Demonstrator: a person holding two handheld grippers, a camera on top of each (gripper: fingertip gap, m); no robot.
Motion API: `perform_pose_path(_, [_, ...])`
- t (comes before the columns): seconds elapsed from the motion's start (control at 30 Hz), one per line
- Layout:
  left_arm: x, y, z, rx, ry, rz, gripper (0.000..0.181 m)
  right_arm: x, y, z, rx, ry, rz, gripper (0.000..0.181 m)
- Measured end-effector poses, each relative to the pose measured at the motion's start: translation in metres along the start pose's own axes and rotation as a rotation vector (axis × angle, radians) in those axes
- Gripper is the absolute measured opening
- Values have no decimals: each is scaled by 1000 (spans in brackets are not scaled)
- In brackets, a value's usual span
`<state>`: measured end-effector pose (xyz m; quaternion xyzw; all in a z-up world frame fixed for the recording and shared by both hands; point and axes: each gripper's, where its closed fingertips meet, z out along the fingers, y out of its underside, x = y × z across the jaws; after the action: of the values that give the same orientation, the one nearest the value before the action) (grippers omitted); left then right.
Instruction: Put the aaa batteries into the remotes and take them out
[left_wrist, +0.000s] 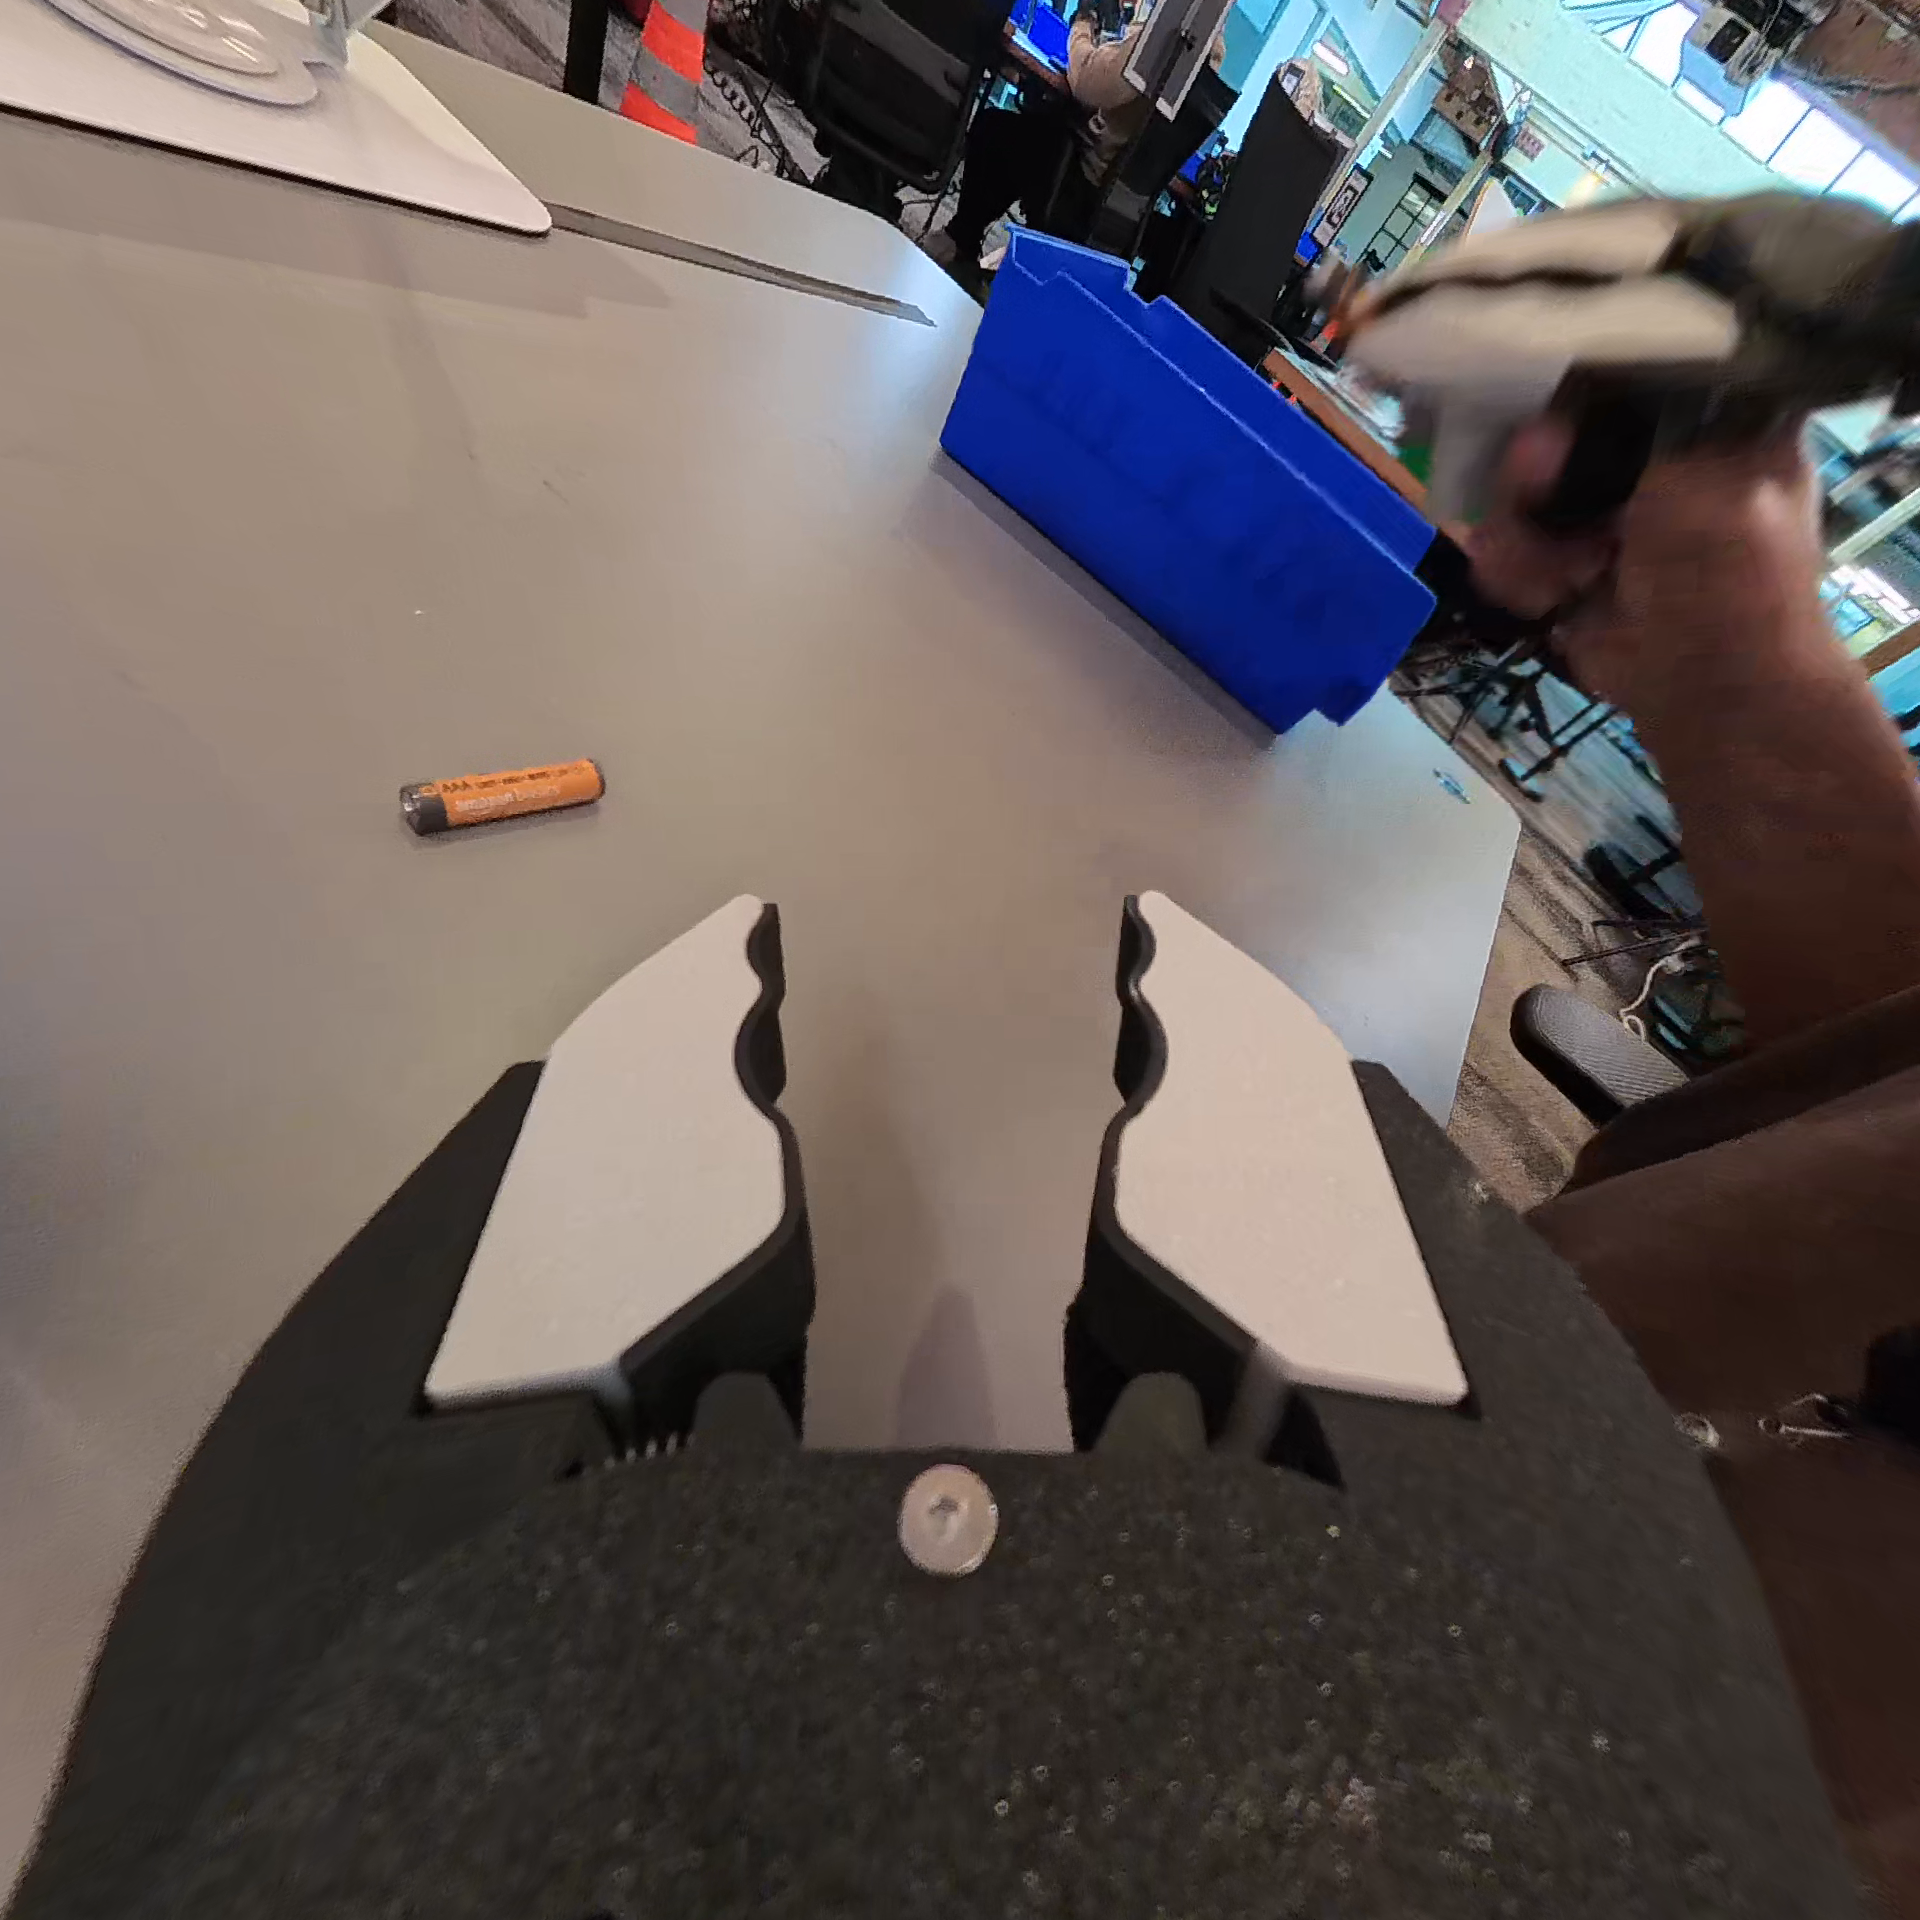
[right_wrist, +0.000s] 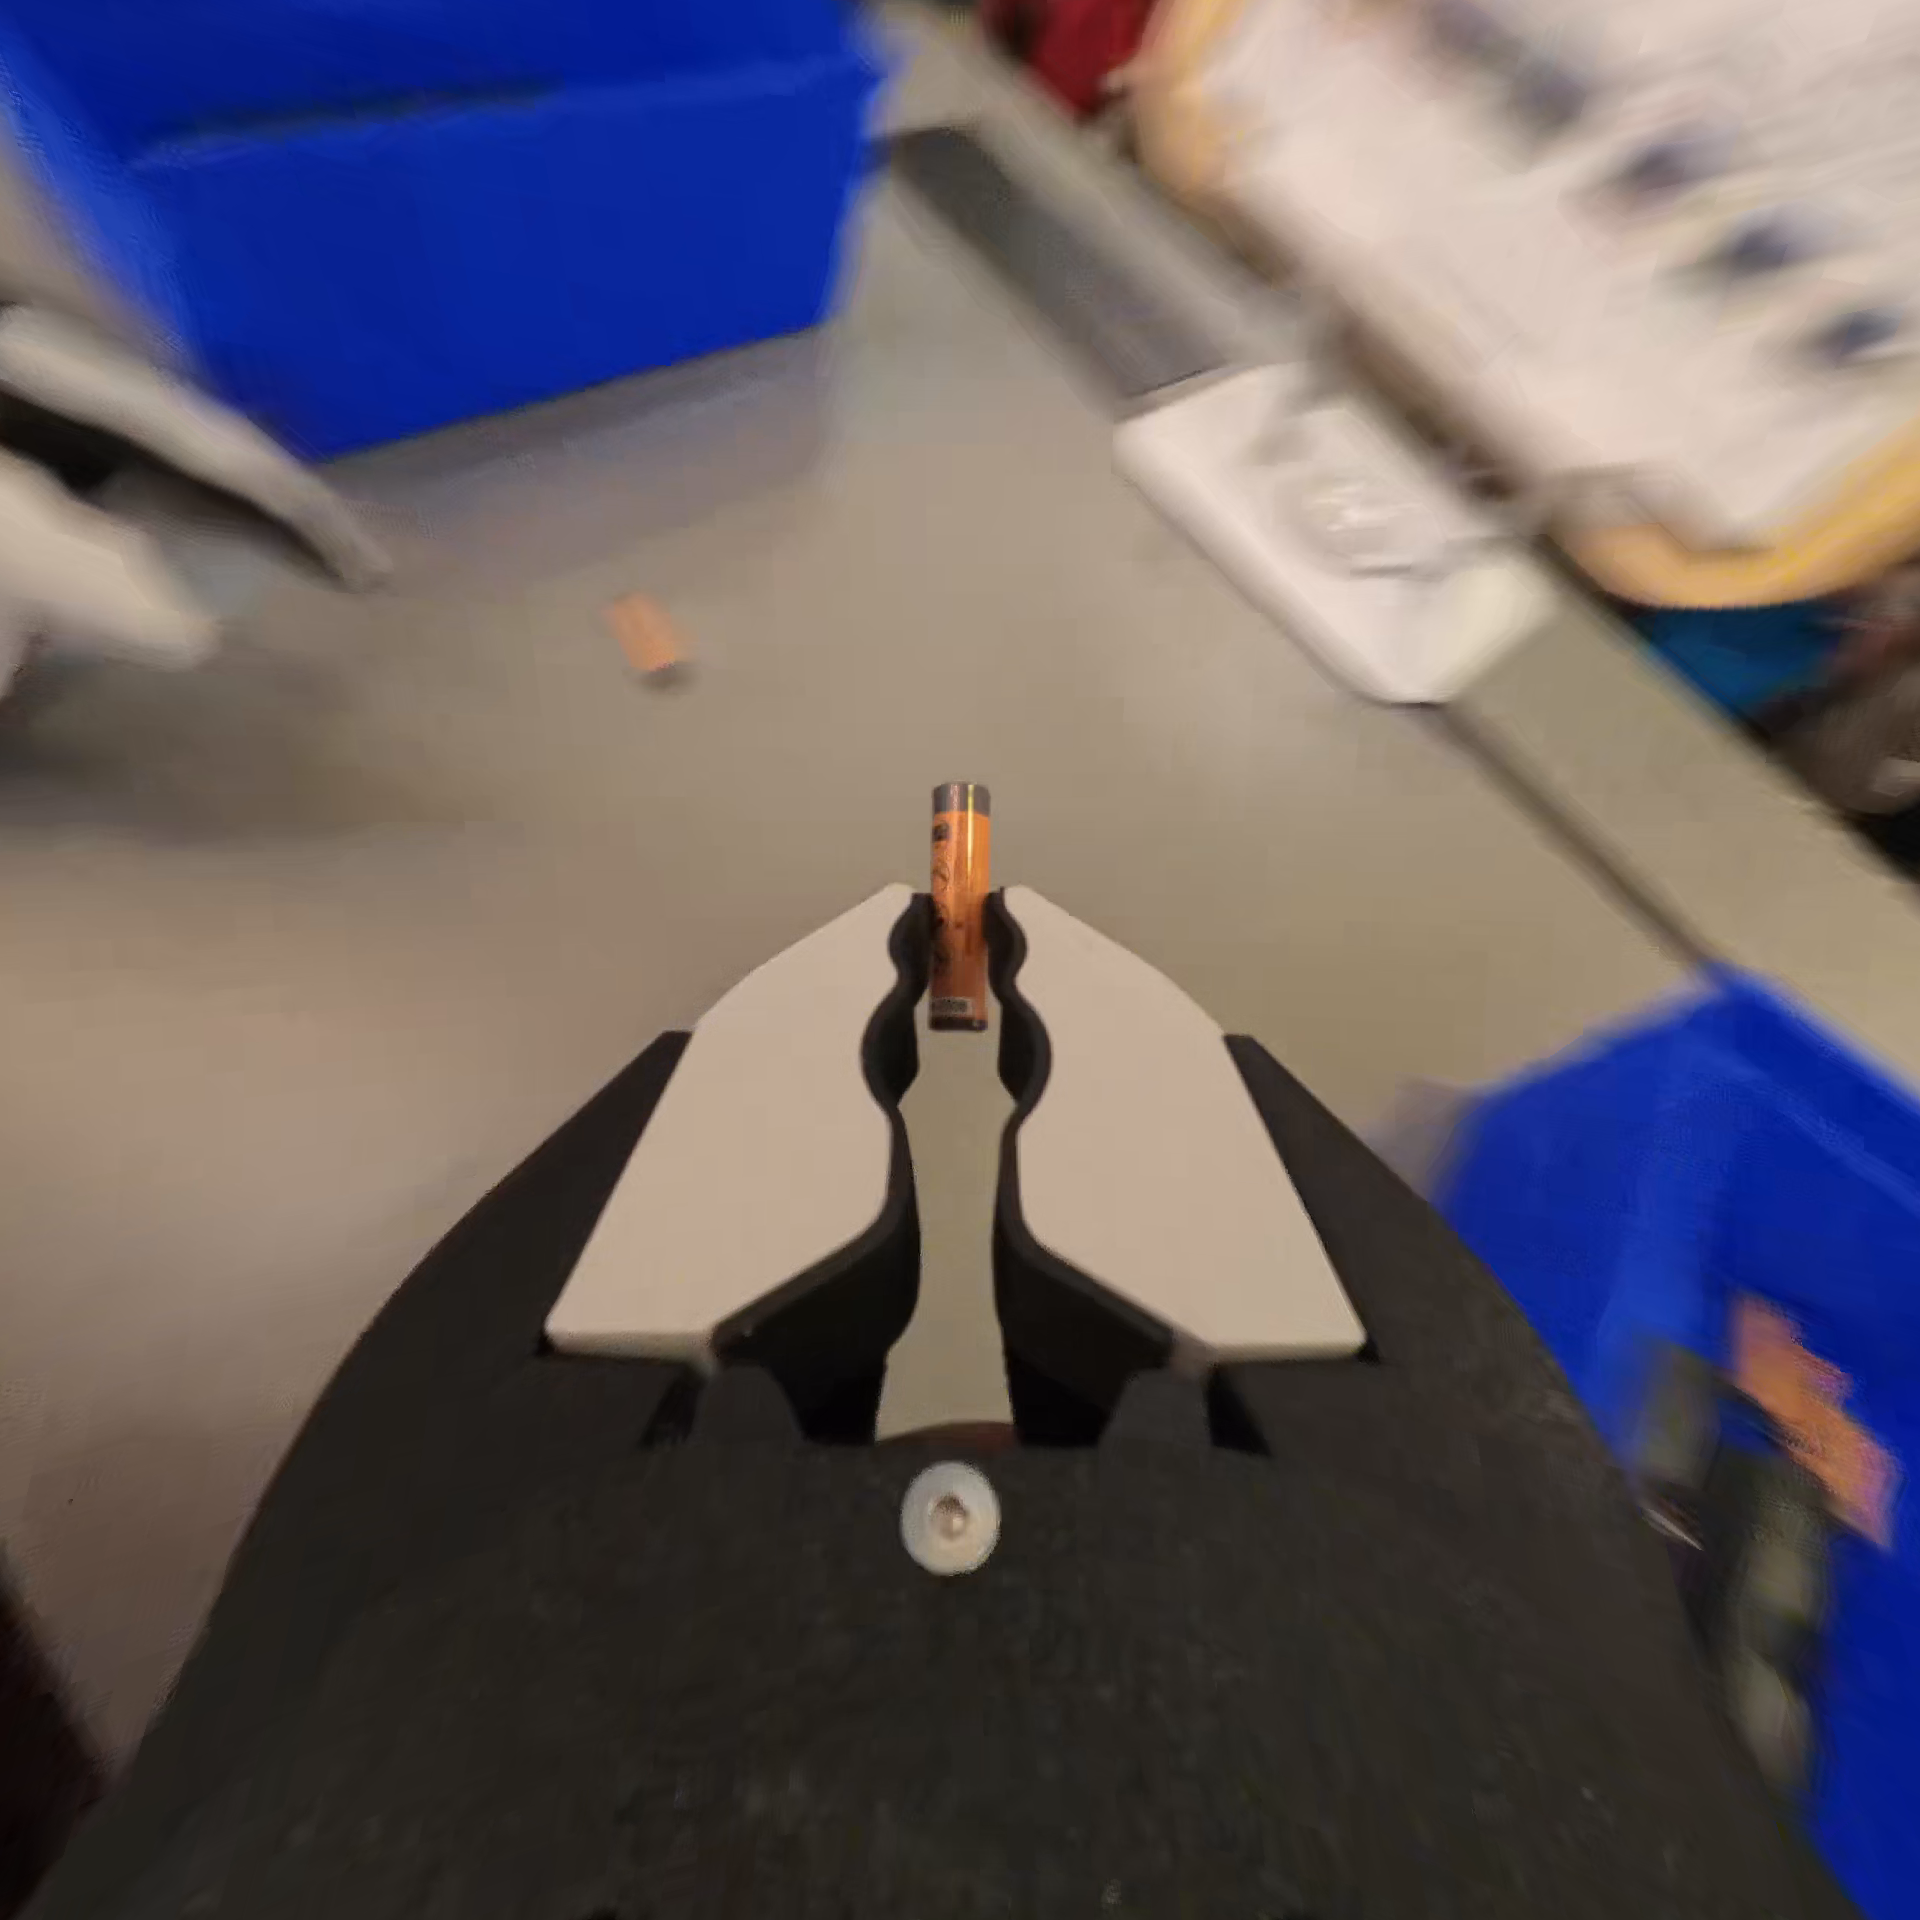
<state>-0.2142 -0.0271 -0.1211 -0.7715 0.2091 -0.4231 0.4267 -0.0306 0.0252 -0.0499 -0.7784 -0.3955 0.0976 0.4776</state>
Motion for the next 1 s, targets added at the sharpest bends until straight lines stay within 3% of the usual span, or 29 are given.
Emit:
perform_pose_path(0.07, [1, -1, 5, -2, 13, -14, 61, 87, -8, -43, 35, 193, 98, 10])
perform_pose_path(0.13, [4, -3, 9, -1, 27, -21, 61, 165, 11, -67, 21, 333, 220, 10])
perform_pose_path(0.23, [7, -4, 16, -18, 25, -23, 61, 245, 91, -37, -198, 352, 379, 10])
perform_pose_path(0.3, [7, -4, 21, -35, 11, -16, 61, 269, 141, -3, -342, 288, 463, 11])
perform_pose_path(0.47, [-5, 6, 28, -111, -107, 11, 63, 285, 194, 39, -550, 214, 494, 11])
perform_pose_path(0.63, [-25, 15, 30, -156, -268, 14, 66, 288, 217, 53, -641, 191, 542, 11])
perform_pose_path(0.7, [-34, 14, 25, -147, -338, -3, 66, 289, 215, 49, -607, 197, 577, 22])
perform_pose_path(0.77, [-44, 14, 20, -144, -402, -25, 68, 290, 197, 29, -513, 247, 585, 24])
perform_pose_path(0.87, [-66, 13, 13, -159, -534, -23, 72, 272, 137, -18, -246, 313, 535, 25])
perform_pose_path(0.93, [-80, 12, 14, -197, -619, 3, 77, 235, 88, -46, -30, 286, 497, 24])
perform_pose_path(1.0, [-90, 8, 20, -229, -682, 44, 79, 182, 54, -60, 93, 203, 464, 25])
